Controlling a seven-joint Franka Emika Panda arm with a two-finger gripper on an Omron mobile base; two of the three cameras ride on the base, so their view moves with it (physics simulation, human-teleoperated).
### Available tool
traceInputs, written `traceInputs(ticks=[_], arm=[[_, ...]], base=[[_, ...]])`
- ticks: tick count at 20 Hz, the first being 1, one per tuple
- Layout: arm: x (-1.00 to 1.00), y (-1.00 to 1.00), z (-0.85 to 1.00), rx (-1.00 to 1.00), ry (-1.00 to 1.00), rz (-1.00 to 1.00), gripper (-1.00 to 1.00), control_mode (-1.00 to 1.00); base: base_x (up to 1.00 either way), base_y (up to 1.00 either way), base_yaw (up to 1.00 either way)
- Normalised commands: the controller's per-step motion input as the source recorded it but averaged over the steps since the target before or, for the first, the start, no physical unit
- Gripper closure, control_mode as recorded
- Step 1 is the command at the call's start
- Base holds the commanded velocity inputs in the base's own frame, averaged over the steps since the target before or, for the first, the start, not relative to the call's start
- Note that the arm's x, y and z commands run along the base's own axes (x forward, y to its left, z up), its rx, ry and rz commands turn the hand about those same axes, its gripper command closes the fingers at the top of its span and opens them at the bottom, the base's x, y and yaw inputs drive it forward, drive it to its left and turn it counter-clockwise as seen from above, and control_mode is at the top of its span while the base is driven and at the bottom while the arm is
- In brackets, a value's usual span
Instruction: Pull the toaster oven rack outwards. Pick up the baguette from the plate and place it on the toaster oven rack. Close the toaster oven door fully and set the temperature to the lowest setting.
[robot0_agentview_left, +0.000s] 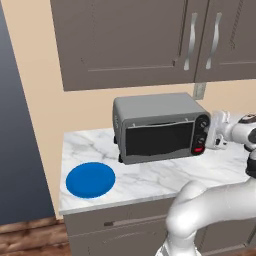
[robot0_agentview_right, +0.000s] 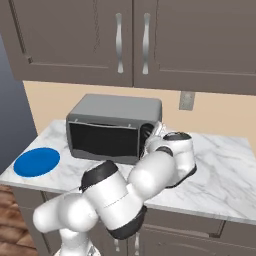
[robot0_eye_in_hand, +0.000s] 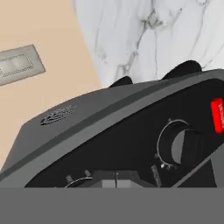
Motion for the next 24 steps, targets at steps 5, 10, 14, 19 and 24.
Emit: traceInputs(ticks=[5,10,14,19,24], arm=[[1.00,-0.59,1.00,-0.60,0.44,-0.02,1.00,-1.00],[1.00,-0.53,0.99,-0.58,0.47,0.00,1.00,-1.00],[1.00,-0.55,1.00,-0.56,0.39,0.00,1.00,-1.00],[1.00,-0.47,1.00,-0.53,0.37,0.00,1.00,-1.00],[0.93,-0.29,0.59,-0.28,0.37,0.18,1.00,-1.00]], base=[[0.00,0.00,0.00],[0.00,0.00,0.00],[0.00,0.00,0.00],[0.00,0.00,0.00],[0.00,0.00,0.00]])
